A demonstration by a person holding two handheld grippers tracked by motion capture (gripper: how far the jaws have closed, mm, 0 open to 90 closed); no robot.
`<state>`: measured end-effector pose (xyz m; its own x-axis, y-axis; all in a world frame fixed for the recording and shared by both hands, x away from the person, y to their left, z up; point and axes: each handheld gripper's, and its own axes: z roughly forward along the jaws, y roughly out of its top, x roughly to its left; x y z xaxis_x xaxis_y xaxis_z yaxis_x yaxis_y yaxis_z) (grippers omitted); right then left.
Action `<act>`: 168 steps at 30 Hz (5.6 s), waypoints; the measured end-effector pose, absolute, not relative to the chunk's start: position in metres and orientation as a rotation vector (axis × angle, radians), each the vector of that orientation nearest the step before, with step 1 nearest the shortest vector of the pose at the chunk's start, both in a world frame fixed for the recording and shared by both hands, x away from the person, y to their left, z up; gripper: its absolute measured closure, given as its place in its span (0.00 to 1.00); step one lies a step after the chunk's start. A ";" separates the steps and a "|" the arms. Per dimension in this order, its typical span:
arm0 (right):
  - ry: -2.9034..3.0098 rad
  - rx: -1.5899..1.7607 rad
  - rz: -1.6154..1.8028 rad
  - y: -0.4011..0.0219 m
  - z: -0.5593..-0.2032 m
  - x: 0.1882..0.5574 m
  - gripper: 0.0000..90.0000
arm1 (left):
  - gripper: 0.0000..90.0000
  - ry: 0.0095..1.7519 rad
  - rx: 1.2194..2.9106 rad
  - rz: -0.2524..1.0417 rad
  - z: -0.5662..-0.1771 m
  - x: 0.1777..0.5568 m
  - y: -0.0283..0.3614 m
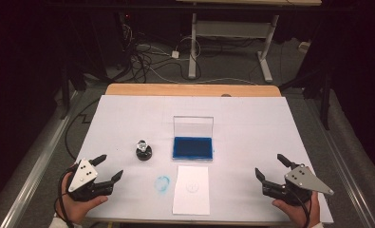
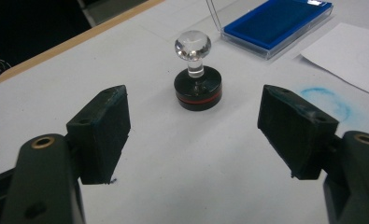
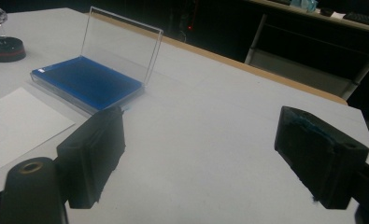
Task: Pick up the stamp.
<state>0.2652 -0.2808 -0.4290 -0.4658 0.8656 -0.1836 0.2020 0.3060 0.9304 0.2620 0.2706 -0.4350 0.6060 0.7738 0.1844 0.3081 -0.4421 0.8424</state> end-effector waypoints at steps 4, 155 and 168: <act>1.862 0.948 1.183 -0.281 -0.429 0.266 0.19 | 0.27 0.856 2.023 0.713 -0.436 0.263 0.270; 2.015 0.905 1.069 -0.263 -0.446 0.282 0.21 | 0.60 0.733 2.255 0.420 -0.407 0.364 0.198; 2.036 0.890 1.071 -0.263 -0.446 0.280 0.21 | 0.60 0.648 2.232 0.390 -0.391 0.350 0.182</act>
<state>0.2804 -0.2625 -0.4461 -0.5492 0.8016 -0.2362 0.2594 0.4322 0.8637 0.3501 0.1825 -0.3911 0.8241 0.5617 0.0735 0.3278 -0.5786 0.7469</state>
